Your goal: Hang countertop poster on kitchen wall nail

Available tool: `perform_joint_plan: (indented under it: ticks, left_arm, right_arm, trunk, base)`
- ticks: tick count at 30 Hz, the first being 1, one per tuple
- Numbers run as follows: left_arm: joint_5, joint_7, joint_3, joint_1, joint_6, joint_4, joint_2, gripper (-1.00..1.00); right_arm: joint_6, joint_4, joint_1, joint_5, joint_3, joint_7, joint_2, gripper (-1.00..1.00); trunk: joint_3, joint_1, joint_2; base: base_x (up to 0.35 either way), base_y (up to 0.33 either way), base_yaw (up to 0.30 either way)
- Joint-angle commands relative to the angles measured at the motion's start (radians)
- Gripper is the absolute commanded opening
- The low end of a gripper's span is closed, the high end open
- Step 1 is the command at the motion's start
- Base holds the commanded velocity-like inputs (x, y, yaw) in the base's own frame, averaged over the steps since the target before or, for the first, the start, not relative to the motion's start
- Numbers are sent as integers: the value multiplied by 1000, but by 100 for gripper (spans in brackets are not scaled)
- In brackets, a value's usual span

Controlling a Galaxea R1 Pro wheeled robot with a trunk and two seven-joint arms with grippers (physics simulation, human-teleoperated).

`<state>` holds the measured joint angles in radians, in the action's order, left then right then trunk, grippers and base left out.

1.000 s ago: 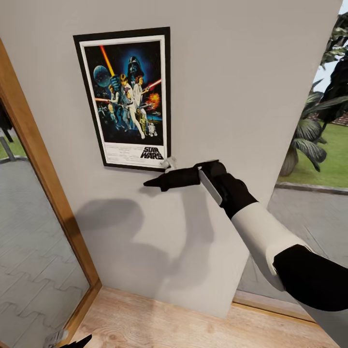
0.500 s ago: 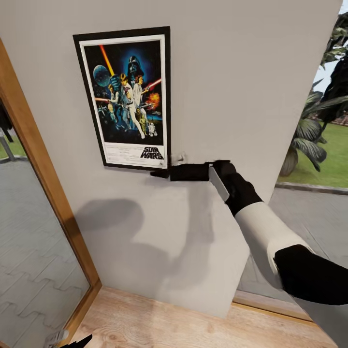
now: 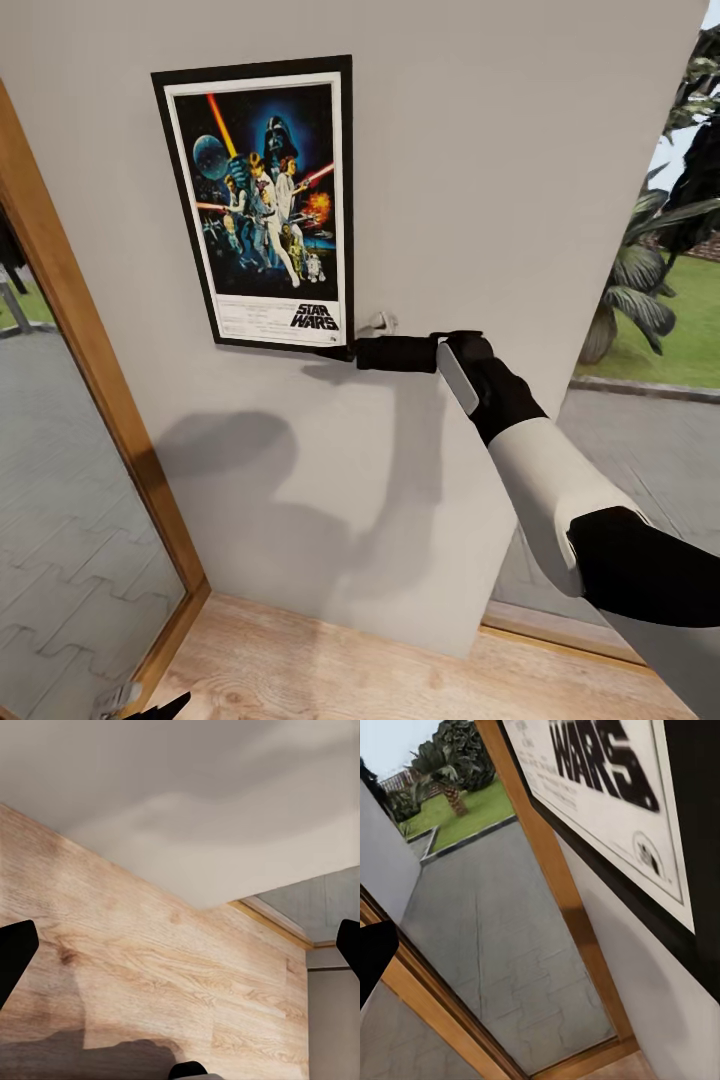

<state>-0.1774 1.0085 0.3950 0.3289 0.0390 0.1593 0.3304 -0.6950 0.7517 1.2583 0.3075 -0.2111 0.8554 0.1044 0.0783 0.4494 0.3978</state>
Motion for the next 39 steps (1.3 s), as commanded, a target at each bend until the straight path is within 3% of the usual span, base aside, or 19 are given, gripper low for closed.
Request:
perform_joint_plan:
  ticks: [1,21,33,34,35,39]
  left_arm:
    - [-7,2,-5,1,4,-1,1,100]
    - [-7,2,-6,1,4,-1,1,100]
    - [-7,2,-7,1,4,-1,1,100]
    - [-7,2,-7,1,4,-1,1,100]
    - [-7,2,-6,1,4,-1,2,100]
    - [-7,2,-6,1,4,-1,3,100]
  right_arm:
    - [-6,0,1,5,-1,-1,0,100]
    - [-6,0,1,5,-1,-1,0,100]
    - [-5,2,-1,8,-2,1,0,100]
    - [-2,6,-17,10,-1,9,0,100]
    - [59,30,-86,9,0,83,-1,100]
    - [106,52,-174,8,4,134,-10,100]
  trunk:
    - [2,1,2]
    - [2,1,2]
    - [2,1,2]
    - [2,1,2]
    - [2,1,2]
    - [2,1,2]
  base:
    - [0,0,0]
    - [-33,-33,0]
    - [-203,-172,0]
    - [-269,-175,0]
    - [-281,-164,0]
    - [-252,-148,0]
